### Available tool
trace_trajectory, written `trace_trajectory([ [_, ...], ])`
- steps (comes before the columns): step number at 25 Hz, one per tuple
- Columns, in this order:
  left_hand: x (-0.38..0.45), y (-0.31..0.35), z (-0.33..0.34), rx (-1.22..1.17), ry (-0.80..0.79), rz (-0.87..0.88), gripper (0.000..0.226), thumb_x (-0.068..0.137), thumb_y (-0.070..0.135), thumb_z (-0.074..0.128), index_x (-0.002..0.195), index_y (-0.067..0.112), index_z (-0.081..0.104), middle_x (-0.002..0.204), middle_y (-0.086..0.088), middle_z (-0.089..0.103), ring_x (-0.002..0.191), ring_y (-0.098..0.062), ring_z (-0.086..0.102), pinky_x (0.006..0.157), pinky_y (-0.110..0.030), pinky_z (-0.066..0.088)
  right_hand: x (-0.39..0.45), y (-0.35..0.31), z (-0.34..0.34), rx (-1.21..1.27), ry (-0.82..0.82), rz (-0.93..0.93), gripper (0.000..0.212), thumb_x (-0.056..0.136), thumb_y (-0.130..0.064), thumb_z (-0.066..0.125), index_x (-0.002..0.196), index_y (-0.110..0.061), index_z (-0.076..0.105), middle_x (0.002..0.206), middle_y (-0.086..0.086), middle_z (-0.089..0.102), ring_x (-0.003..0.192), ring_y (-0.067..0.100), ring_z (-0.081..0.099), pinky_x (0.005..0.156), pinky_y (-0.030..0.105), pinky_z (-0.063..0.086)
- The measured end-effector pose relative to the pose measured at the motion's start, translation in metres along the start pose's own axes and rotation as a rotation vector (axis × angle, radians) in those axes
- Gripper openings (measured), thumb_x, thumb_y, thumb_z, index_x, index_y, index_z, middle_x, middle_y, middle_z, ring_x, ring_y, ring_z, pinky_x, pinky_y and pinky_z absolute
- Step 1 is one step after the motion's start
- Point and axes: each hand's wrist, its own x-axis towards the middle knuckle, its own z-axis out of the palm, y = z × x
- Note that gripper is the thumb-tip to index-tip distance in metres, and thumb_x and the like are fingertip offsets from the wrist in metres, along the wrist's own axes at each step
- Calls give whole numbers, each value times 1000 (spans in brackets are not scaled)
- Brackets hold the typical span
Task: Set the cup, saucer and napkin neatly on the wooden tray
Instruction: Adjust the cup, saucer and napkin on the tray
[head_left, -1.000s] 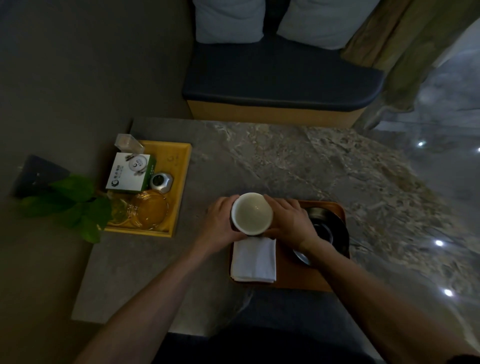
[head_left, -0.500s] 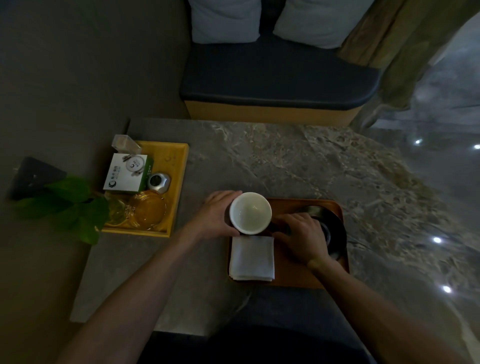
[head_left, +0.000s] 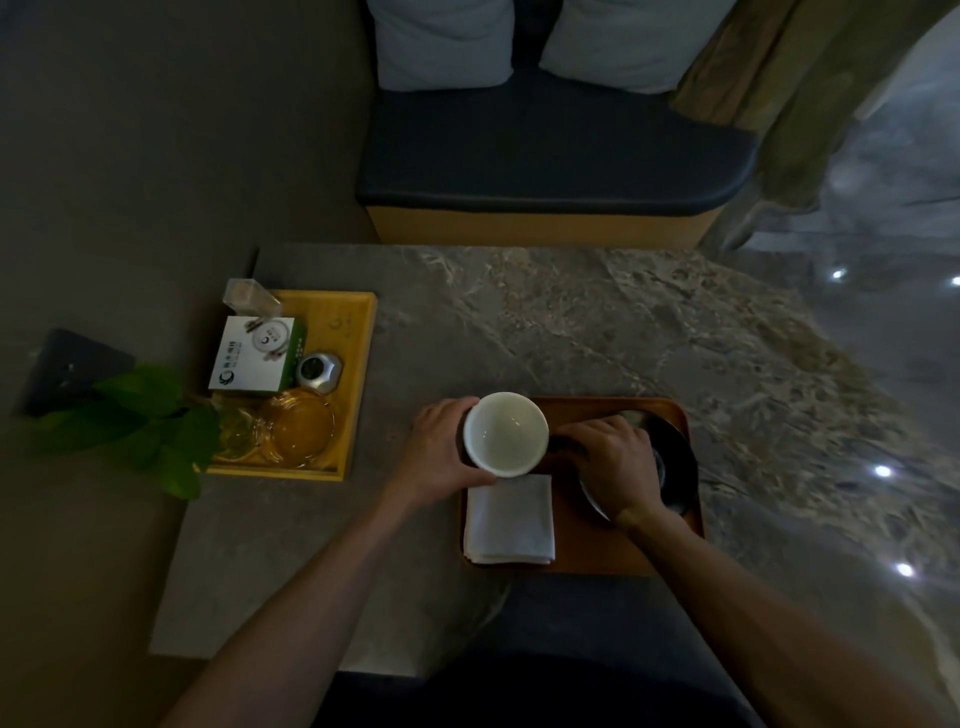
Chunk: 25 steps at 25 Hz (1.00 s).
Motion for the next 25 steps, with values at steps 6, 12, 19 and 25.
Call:
trace_trajectory([
  [6,-8,-3,14,20,-6,-23,113,55,52,85,147,35,22,146,3,34,132,-11,25,101,-34,28,6,5,-5,2,-17,33,22,87,-27,64,109,-31,67,107,-5,70,100,23,55,81,43,42],
  [12,2,0,9,13,-42,20,112,49,48,87,143,42,26,144,10,44,134,-16,34,108,-45,32,8,7,-5,1,-61,48,21,88,-29,64,109,-29,65,103,-4,71,102,22,56,84,45,43],
  [19,6,5,4,19,-65,21,111,46,48,86,138,49,24,141,11,46,134,-20,35,108,-49,30,6,8,-8,20,-60,45,19,88,-30,64,107,-29,65,102,-5,70,102,21,56,86,43,43],
  [25,4,9,6,-2,-55,22,110,48,44,88,141,43,27,141,10,46,134,-19,35,106,-42,27,7,9,-13,-3,-70,44,19,88,-29,63,106,-28,66,100,-5,70,100,22,56,85,44,42],
])
